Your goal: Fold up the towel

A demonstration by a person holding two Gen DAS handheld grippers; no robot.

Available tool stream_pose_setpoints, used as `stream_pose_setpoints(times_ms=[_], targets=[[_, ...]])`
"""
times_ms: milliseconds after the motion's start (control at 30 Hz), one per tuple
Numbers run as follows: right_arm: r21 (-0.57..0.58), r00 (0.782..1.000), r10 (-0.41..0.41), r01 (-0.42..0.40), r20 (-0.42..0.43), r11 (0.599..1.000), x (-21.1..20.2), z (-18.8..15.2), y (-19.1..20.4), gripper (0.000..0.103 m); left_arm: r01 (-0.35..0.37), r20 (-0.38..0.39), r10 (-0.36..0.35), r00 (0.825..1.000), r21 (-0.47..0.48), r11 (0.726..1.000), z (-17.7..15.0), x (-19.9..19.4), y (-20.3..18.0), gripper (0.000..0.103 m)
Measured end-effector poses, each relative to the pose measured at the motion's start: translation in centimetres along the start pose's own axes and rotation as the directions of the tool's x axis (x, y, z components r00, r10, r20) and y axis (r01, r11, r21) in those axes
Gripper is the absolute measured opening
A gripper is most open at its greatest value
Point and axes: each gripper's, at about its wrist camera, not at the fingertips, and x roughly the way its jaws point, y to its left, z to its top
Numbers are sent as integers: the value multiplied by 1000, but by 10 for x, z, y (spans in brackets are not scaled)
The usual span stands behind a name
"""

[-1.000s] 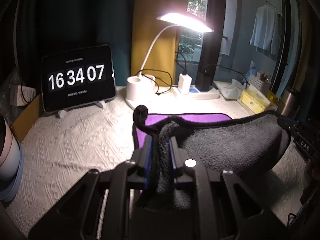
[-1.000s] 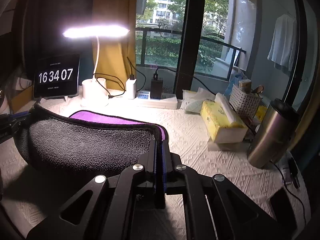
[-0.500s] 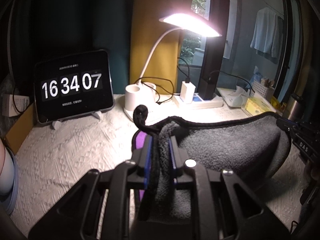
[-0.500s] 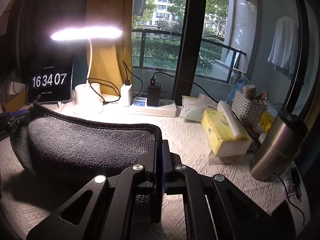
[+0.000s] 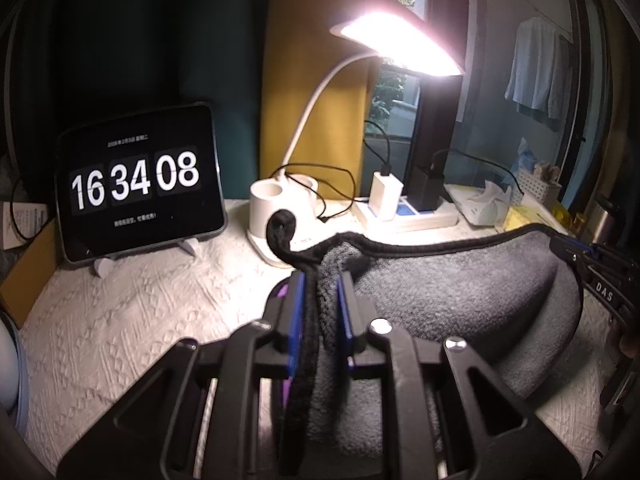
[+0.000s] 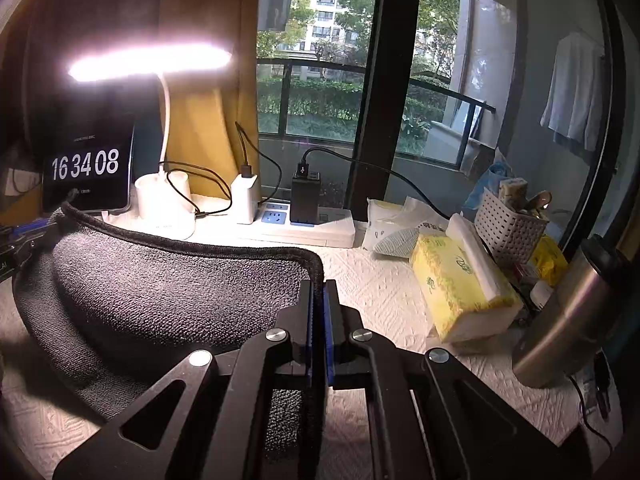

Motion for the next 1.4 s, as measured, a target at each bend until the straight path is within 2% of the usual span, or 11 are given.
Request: stream_pose_setpoints(times_ms=[367,667,900,1067,1300,1400], targets=[[-2,1000,-5,5,-2,1000,20,5,-3,5,0,8,0,1000,4,1000,8,15,2,17],[-19,1000,-9,9,-13,1000,45,10,-2,5,-4,-2,4,1000,24,1000,14,46,5,17],[-25,998,-7,5,-56,1000,74,5,-1,5,-34,-60,37,998,42,999,9,74,7,17],[-36,993,-12,8,-119,999,97,-2,2,5,-42,-123,48,991,48,998,2,94,9,17],[-34,983,-3,-3,-183,999,116,-6,4,5,-35,-199,39,979,20,999,-3,113,14,17],[-37,975,2,-11,-223,999,125,-7,5,5,-28,-258,29,966,7,1000,-6,124,17,18]])
